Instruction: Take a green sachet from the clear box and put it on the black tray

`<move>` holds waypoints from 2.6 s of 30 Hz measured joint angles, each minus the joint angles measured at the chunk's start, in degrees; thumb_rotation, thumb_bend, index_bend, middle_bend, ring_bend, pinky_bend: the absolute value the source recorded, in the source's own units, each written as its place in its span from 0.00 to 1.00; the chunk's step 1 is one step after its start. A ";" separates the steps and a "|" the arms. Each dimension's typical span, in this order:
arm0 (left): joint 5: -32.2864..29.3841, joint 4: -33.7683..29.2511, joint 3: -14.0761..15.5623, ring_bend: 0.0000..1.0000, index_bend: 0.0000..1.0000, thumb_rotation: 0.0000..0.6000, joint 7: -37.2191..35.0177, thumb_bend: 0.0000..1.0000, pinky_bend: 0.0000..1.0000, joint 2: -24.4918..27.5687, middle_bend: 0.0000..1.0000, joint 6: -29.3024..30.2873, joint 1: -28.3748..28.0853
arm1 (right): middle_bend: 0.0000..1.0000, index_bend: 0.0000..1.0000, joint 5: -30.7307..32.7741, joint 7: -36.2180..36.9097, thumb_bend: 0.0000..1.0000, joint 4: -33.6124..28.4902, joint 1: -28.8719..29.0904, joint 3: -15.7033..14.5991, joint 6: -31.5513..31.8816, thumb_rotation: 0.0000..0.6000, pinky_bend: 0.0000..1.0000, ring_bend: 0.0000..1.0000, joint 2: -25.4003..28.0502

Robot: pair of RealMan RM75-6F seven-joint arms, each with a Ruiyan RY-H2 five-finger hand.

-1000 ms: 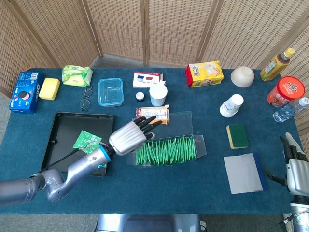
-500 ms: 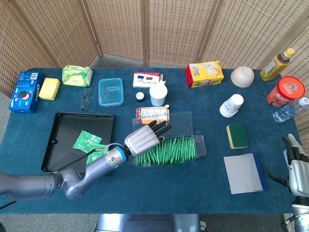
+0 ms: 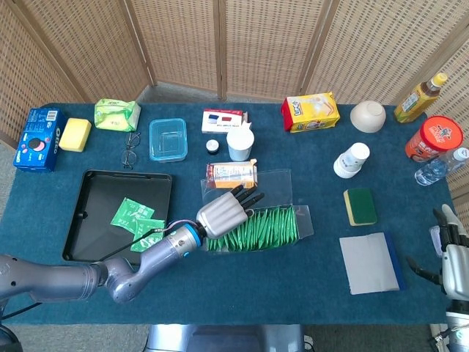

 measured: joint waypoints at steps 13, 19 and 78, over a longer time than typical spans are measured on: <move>-1.38 -0.68 1.13 0.00 0.36 1.00 1.71 0.36 0.15 0.42 0.04 1.04 -0.37 | 0.02 0.00 -0.24 0.27 0.21 0.32 -0.31 -0.01 0.32 1.00 0.20 0.06 -0.22; -1.90 -0.25 1.40 0.00 0.35 1.00 2.27 0.36 0.15 -0.08 0.04 1.43 -0.69 | 0.02 0.00 -0.33 0.45 0.21 0.37 -0.51 -0.09 0.45 1.00 0.20 0.06 -0.22; 10.04 0.03 0.59 0.00 0.65 1.00 -7.01 0.35 0.15 0.19 0.17 12.23 1.84 | 0.02 0.00 -0.83 1.70 0.21 1.45 -1.07 0.30 0.83 1.00 0.20 0.06 -0.56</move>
